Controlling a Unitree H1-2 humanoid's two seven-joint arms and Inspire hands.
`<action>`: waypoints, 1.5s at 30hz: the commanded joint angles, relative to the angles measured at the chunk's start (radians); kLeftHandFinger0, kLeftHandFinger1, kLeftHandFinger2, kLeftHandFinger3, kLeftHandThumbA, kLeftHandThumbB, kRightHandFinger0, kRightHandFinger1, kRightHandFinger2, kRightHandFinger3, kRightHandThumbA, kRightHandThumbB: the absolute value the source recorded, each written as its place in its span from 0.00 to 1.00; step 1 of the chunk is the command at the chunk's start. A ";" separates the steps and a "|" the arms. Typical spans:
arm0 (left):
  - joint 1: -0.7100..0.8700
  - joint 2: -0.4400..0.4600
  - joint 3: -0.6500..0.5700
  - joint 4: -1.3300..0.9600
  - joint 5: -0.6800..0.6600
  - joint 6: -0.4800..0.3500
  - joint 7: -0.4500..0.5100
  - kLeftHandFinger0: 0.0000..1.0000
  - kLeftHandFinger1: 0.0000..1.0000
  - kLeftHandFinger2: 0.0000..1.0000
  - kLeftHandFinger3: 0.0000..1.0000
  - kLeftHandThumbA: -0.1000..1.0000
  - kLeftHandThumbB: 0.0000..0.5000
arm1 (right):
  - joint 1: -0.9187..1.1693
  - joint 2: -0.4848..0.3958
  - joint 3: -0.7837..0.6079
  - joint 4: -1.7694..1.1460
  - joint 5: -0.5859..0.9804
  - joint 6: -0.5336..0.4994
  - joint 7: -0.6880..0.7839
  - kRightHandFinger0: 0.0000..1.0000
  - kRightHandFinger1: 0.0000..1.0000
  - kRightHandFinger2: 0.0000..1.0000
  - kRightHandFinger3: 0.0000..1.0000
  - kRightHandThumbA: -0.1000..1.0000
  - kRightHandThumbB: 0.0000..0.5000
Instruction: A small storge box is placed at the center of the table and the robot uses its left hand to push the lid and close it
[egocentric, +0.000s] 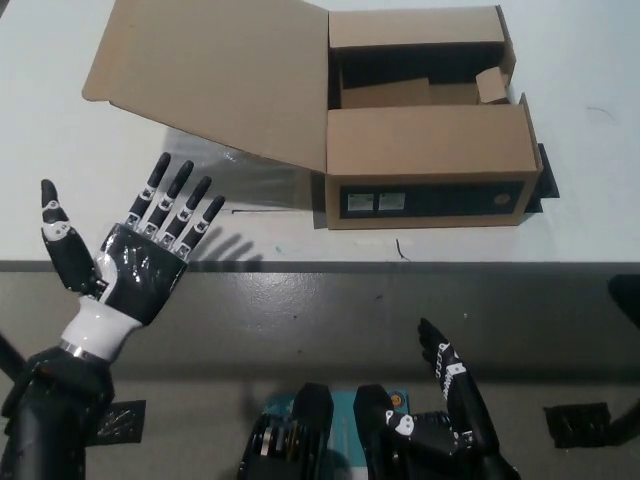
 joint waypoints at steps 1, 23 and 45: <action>-0.057 0.004 0.017 0.059 0.021 0.012 -0.053 1.00 1.00 1.00 1.00 1.00 0.80 | -0.028 0.005 0.006 -0.020 -0.010 -0.058 -0.014 1.00 1.00 1.00 1.00 1.00 0.74; -0.384 0.019 0.160 0.429 0.128 -0.041 0.032 1.00 1.00 1.00 1.00 1.00 0.81 | -0.030 0.003 0.005 -0.033 -0.011 -0.058 -0.027 1.00 1.00 1.00 1.00 1.00 0.71; -0.711 -0.050 0.076 0.545 0.347 -0.105 0.060 1.00 1.00 1.00 1.00 1.00 0.82 | -0.039 0.006 0.014 -0.030 -0.009 -0.058 -0.015 1.00 1.00 1.00 1.00 1.00 0.71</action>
